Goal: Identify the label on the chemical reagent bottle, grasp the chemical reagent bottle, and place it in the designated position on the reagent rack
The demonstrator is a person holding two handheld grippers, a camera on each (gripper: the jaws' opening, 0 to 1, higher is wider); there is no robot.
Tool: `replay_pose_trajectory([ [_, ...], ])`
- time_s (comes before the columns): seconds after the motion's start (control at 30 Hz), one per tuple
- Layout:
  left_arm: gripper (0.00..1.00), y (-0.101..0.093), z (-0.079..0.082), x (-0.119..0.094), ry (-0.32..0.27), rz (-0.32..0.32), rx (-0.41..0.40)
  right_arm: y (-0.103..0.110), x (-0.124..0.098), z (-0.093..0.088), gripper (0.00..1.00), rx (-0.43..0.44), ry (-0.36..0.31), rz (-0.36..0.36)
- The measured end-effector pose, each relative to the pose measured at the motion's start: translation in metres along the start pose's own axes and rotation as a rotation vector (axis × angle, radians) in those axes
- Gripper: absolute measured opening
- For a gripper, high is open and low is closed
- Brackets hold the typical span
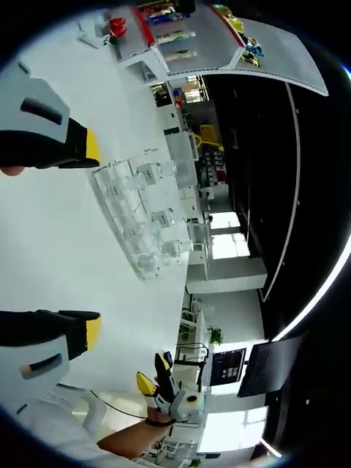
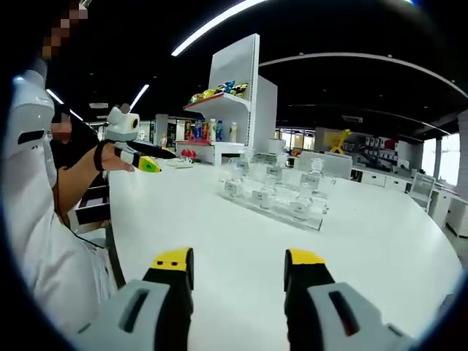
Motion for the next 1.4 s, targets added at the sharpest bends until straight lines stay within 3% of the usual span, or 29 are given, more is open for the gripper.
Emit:
replay_pose_trajectory([
  [0.17,0.8,-0.006,-0.001,-0.005,0.039,-0.015,0.036,0.001,0.002,0.001,0.49,-0.006,0.011,0.002],
  [0.33,0.8,-0.013,-0.003,-0.009,0.06,-0.042,0.012,0.002,0.001,0.005,0.48,-0.011,0.013,0.003],
  [0.47,0.8,-0.019,-0.003,-0.011,0.077,-0.055,0.034,0.005,-0.002,0.015,0.48,0.027,-0.025,0.021],
  [0.8,0.79,-0.025,0.001,-0.019,0.068,-0.075,0.029,0.01,0.003,0.015,0.49,-0.034,-0.017,0.057],
  [1.4,0.79,-0.03,-0.002,-0.021,0.082,-0.092,0.044,0.006,0.002,0.012,0.49,-0.01,-0.048,0.037],
])
Point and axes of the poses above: the point that each gripper's makers call its tool centre point, and the gripper's own axes: x roughly forward along the fingers, y roughly to its left, z roughly out of its top, the point moved 8 cm from there along -x, roughly backward along the fingers, and after that the axes turned 2 degrees about -y, right-handed, at the moved point
